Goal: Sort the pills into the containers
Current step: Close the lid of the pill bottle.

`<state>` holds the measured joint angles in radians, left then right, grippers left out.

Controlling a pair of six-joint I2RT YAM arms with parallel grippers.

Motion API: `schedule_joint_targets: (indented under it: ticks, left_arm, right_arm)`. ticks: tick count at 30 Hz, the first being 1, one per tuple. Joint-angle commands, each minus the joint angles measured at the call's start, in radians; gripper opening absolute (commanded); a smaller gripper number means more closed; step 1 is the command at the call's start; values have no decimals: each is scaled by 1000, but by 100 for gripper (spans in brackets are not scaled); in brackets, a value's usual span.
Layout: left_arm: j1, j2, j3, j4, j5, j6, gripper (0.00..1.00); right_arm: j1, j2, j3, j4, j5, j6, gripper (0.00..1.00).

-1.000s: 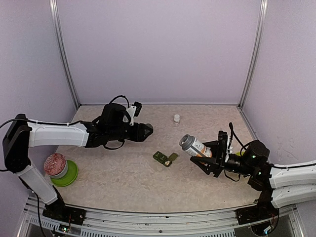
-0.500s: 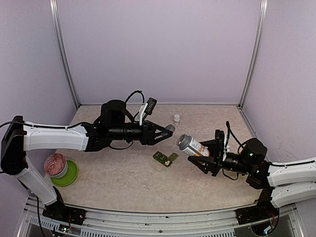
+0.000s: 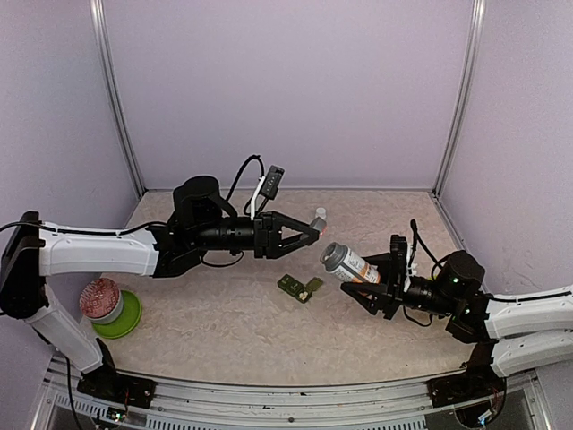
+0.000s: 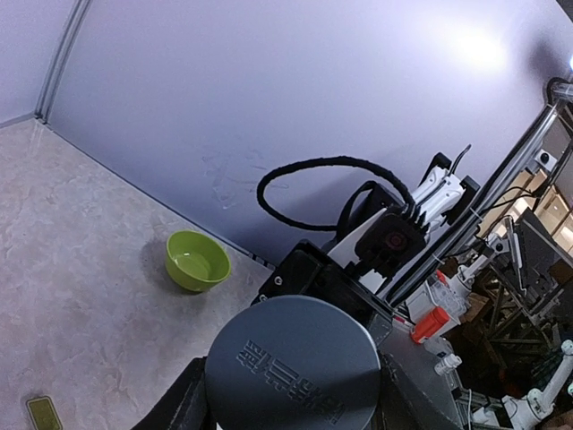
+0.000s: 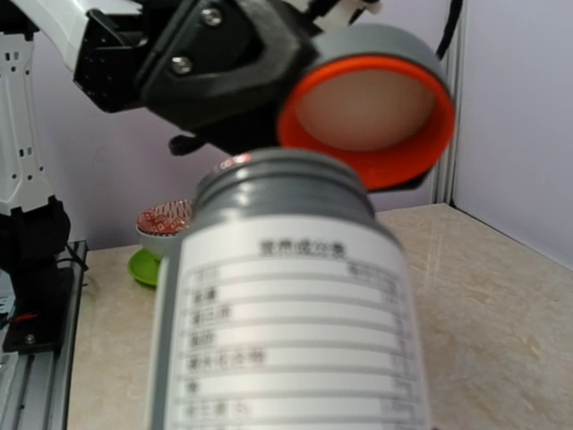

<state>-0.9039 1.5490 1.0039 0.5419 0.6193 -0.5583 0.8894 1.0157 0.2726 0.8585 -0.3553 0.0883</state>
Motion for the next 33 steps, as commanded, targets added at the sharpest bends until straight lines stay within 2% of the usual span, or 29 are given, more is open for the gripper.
schedule_joint_targets:
  ticks: [1, 19, 22, 33]
  left_arm:
    - [-23, -10, 2, 39, 24, -22, 42]
    - [-84, 58, 41, -4, -7, -10, 43]
    - [-93, 67, 49, -7, -26, -25, 46]
    - [-101, 108, 53, -52, -161, -145, 46]
  right_arm:
    - [-4, -22, 37, 47, 18, -15, 25]
    - [-5, -22, 41, 37, 46, -21, 25]
    - [-4, -18, 46, 33, 52, -22, 25]
    - [14, -2, 89, -51, 197, -87, 24]
